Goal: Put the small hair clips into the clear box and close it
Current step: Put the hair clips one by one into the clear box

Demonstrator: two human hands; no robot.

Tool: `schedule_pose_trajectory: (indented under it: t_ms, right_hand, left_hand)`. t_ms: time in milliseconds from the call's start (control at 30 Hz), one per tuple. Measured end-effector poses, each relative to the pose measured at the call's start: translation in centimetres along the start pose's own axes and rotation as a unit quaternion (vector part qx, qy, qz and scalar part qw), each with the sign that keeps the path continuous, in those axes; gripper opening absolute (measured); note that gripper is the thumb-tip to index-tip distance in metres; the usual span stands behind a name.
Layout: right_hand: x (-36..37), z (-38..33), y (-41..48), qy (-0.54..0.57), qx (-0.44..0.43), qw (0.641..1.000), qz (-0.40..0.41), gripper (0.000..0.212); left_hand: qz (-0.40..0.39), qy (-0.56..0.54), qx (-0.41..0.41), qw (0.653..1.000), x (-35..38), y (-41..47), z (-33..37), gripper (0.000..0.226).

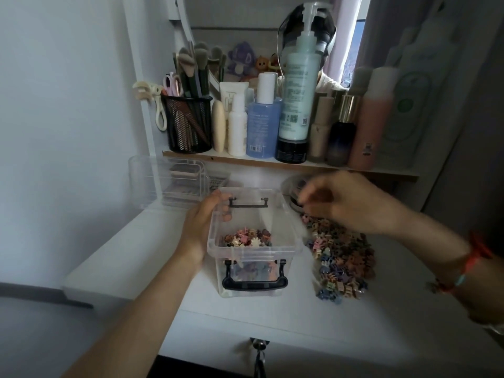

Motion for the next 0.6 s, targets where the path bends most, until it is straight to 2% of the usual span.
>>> schedule_pose_trajectory:
  t_ms: [100,200,401,501,601]
  right_hand:
    - [2.7,1.5,-1.5,-0.105,0.004,0.988,-0.113,0.015]
    - [4.0,2.3,-2.1,-0.184,0.017,0.976,-0.117,0.017]
    - [5.2,2.8,-1.8,-0.186,0.024,0.974,-0.129,0.019]
    - [3.6,2.4,-0.9,-0.12,0.033,0.989,-0.085,0.012]
    - [1.1,0.7,0.3,0.105,0.052,0.993,0.03,0.005]
  left_hand:
    - [0.0,0.001,-0.005,1.0,0.0,0.0,-0.1,0.025]
    - [0.006,0.007,-0.006,1.0,0.0,0.0,0.0,0.025]
    - [0.01,0.001,-0.007,1.0,0.1,-0.1,0.1,0.026]
    - [0.008,-0.002,-0.002,1.0,0.1,-0.1,0.1,0.026]
    - [0.006,0.007,-0.001,1.0,0.0,-0.2,0.1,0.026]
Point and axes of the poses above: each hand's wrist, its own y-axis towards the middle knuckle, its own x-axis out of the palm, z = x × y, the point moved 5 cm from there along y, towards the middle knuckle, and after that the axes turned 6 degrees about z, right-handed, at the moved point
